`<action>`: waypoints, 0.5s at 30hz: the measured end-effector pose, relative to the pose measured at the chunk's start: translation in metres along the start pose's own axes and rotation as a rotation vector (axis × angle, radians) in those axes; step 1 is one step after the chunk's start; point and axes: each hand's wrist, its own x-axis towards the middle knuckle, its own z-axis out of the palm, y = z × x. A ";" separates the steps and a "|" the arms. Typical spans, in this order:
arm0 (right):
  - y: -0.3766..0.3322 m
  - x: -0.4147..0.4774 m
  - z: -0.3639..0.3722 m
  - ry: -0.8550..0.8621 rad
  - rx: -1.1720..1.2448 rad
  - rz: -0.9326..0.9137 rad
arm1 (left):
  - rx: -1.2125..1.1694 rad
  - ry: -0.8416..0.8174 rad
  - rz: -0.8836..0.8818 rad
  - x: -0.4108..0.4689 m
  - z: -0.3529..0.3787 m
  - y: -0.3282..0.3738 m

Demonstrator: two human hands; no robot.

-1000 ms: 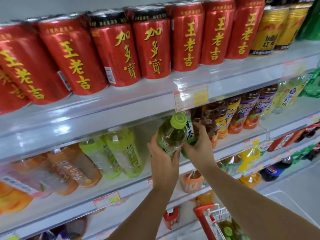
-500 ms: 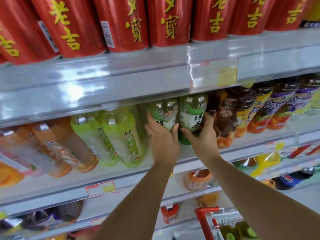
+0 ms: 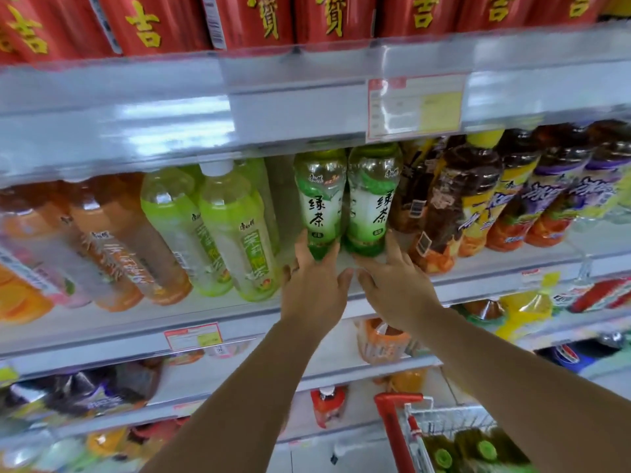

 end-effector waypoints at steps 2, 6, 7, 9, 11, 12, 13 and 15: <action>-0.004 0.012 0.000 -0.035 -0.017 0.027 | -0.039 -0.024 -0.011 0.012 0.001 0.000; -0.006 0.042 0.004 -0.113 -0.058 0.088 | -0.073 -0.088 -0.071 0.047 -0.003 0.000; -0.006 0.051 0.004 -0.133 -0.065 0.096 | -0.088 -0.103 -0.095 0.057 -0.004 -0.001; -0.002 0.067 0.005 -0.184 -0.086 0.102 | -0.109 -0.120 -0.120 0.075 -0.003 -0.004; 0.003 0.076 0.002 -0.210 -0.103 0.098 | -0.133 -0.109 -0.132 0.090 -0.002 -0.003; 0.005 0.076 0.001 -0.204 -0.109 0.094 | -0.160 -0.089 -0.147 0.095 -0.002 -0.003; 0.005 0.072 -0.001 -0.176 -0.114 0.085 | -0.197 -0.068 -0.169 0.097 -0.003 -0.002; 0.004 0.051 -0.001 -0.039 -0.095 0.012 | -0.276 -0.023 -0.181 0.092 -0.003 0.005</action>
